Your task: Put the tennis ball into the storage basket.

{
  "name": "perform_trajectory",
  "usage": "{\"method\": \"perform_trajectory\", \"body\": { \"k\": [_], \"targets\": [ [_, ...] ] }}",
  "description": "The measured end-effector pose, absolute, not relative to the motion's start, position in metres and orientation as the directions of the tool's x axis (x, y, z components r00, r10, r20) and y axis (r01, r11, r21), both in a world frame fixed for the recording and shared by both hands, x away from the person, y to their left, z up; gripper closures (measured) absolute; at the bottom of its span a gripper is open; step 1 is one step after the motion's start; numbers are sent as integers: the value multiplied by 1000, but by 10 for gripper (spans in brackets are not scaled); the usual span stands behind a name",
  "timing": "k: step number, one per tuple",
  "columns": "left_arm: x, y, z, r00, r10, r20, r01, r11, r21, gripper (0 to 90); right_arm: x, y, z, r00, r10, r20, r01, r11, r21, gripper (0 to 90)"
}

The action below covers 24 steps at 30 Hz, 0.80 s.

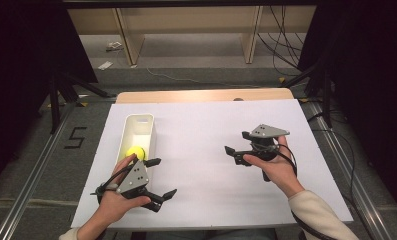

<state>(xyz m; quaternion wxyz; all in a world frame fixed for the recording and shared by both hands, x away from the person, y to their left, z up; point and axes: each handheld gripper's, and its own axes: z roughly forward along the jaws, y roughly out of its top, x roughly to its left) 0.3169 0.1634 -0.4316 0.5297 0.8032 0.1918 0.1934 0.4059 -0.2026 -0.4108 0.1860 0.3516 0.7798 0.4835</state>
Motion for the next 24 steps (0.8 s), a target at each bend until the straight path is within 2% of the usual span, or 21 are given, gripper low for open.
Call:
{"method": "perform_trajectory", "body": {
  "k": [24],
  "targets": [
    [317,164,-431,848,519,107,104,-360,927,0,382,-239,-419,-645,763,43,388,279,879,164]
  ]
}}
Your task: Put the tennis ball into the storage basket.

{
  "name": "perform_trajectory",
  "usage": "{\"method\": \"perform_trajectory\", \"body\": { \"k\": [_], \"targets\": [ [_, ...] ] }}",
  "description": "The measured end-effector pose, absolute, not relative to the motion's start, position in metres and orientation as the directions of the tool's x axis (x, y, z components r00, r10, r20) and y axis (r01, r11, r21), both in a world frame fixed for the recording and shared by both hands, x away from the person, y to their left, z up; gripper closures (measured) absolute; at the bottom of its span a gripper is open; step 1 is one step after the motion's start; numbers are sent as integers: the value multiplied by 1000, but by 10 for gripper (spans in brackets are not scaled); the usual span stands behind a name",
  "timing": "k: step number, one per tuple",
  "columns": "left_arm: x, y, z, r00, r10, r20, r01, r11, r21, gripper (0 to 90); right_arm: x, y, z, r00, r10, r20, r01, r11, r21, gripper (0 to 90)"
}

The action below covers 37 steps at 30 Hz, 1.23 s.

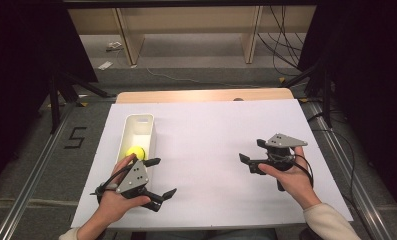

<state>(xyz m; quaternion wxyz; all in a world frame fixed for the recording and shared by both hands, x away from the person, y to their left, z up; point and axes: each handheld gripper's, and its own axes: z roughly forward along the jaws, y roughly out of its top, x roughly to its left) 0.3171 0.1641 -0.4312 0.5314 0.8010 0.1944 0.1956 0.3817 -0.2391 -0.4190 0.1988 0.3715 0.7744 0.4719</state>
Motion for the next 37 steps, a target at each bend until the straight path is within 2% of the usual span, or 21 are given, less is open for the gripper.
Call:
{"method": "perform_trajectory", "body": {
  "k": [22,37],
  "targets": [
    [317,165,-431,846,523,101,107,-352,930,0,356,-266,-429,-633,772,47,398,273,876,157],
    [318,165,-429,848,523,86,112,-335,936,0,356,-266,-433,-635,769,73,403,248,881,158]
  ]
}}
